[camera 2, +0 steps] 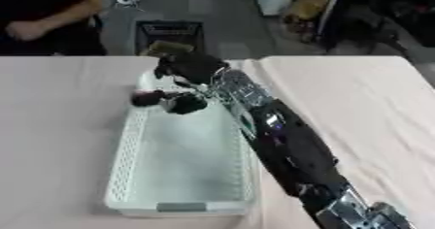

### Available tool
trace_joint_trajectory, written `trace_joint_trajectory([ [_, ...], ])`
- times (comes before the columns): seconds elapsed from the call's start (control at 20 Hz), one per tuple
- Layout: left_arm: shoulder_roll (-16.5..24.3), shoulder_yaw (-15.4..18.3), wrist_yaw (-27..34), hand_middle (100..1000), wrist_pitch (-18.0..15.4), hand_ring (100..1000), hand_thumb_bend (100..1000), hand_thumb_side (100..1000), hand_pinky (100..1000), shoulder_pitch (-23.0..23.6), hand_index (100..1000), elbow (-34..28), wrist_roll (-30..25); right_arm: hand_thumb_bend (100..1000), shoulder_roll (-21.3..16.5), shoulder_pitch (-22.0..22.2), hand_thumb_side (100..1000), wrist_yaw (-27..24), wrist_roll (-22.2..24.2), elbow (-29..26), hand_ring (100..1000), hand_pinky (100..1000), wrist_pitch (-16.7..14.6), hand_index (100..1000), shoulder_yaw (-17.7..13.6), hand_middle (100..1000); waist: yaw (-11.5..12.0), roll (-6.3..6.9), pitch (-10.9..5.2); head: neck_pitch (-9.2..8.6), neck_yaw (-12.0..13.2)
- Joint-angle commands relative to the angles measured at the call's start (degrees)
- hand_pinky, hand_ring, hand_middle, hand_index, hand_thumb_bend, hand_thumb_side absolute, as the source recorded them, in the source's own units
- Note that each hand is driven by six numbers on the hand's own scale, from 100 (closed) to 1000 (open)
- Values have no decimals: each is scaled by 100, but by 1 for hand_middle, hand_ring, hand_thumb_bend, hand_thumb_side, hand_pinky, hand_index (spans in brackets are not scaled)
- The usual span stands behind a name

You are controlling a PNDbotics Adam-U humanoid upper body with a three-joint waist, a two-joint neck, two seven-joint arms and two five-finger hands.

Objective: Pick up objects on the table and place them in the box.

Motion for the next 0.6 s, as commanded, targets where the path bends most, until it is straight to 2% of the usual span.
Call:
trace_joint_trajectory([
  [0.05, 56, 11, 14, 709, -21, 683, 232, 1000, 665, -83, 817, -69, -6, 233, -41, -54, 981, 1, 65, -9, 756, 585, -126, 850, -86, 819, -12, 37, -43, -48, -87],
  [0.6, 64, 17, 14, 710, -24, 684, 229, 1000, 666, -75, 817, -69, -6, 223, -167, -88, 985, -86, -61, -146, 745, 578, -110, 852, -173, 801, -27, 33, -47, -50, -85],
])
